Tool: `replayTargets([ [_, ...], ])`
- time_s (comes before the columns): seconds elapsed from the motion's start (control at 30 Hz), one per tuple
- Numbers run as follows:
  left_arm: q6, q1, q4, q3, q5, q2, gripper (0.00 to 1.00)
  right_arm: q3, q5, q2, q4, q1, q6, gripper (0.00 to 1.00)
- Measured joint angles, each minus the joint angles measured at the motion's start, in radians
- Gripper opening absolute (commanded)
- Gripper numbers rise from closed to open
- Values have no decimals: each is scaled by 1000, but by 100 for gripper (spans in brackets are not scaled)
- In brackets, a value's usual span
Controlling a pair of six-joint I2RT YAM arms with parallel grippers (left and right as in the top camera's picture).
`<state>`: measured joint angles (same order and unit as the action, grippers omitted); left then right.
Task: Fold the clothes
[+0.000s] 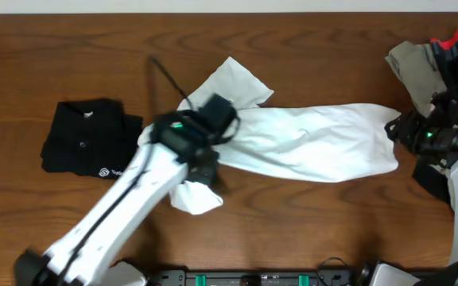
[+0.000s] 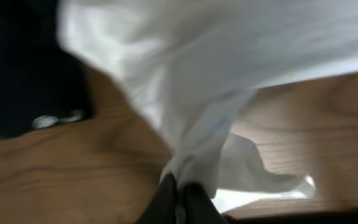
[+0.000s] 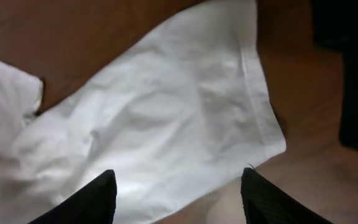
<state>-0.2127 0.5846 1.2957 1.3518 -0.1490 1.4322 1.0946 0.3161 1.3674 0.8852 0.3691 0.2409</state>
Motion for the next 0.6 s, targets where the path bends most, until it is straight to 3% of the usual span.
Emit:
replayTargets([
  [0.27,0,-136,34,5,-43,-129,6,-19,5,1,69,-102,0,65],
  [0.6,0,-196,-74,4,-55,-146,6,-280,6,19,-37,-307,37,71],
])
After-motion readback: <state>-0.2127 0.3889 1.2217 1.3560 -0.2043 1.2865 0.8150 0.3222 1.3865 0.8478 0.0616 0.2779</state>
